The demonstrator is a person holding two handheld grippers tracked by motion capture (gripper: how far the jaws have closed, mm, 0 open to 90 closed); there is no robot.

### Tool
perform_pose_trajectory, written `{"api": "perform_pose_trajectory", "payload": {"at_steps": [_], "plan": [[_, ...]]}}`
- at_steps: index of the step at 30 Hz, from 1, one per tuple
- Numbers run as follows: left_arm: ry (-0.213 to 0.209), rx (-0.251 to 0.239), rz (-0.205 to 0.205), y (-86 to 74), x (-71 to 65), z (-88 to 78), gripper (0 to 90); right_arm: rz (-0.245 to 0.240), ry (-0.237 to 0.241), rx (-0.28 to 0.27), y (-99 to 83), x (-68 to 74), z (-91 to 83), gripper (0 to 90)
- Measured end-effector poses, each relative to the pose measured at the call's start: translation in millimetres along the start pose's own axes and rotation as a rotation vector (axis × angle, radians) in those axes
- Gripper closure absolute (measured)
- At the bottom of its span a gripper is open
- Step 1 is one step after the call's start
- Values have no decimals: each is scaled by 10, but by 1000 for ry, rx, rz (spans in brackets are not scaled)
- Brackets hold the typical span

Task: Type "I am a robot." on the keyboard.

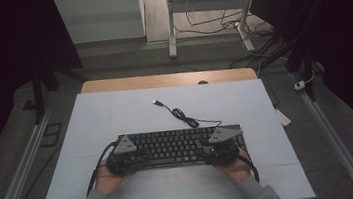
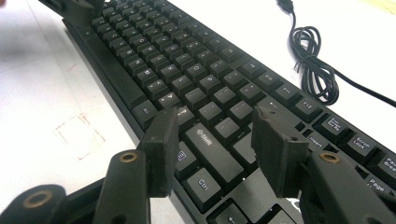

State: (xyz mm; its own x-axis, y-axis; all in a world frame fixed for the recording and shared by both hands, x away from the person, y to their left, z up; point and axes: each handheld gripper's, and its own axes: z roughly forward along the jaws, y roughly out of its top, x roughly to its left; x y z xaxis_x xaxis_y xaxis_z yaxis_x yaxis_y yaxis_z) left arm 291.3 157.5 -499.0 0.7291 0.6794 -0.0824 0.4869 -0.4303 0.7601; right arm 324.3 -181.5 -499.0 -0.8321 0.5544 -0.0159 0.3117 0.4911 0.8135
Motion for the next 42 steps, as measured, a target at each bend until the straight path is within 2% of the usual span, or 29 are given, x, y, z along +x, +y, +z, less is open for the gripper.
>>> {"api": "perform_pose_trajectory", "payload": {"at_steps": [5, 9, 15, 22, 27, 31, 34, 42], "plan": [[-4, -5, -71, -13, 94, -96, 474, -4, 1, -3, 3, 13, -15, 507], [15, 1, -101, -26, 157, -145, 389, -9, 2, -13, -3, 31, -40, 504], [33, -5, -115, -35, 211, -187, 315, -5, 0, -12, -26, 17, -51, 498], [37, -9, -103, -29, 220, -206, 311, -13, -1, -2, -26, 27, -36, 497], [33, -4, -89, -32, 231, -198, 366, -17, -2, 2, -25, 29, -26, 497], [45, -1, -86, -40, 250, -198, 456, -16, -3, 5, -27, 25, -20, 497], [45, 7, -87, -48, 272, -189, 551, -17, -4, 10, -28, 30, -17, 497], [86, 37, -74, -84, 329, -145, 814, -18, -7, 12, -29, 31, -12, 497]]}}
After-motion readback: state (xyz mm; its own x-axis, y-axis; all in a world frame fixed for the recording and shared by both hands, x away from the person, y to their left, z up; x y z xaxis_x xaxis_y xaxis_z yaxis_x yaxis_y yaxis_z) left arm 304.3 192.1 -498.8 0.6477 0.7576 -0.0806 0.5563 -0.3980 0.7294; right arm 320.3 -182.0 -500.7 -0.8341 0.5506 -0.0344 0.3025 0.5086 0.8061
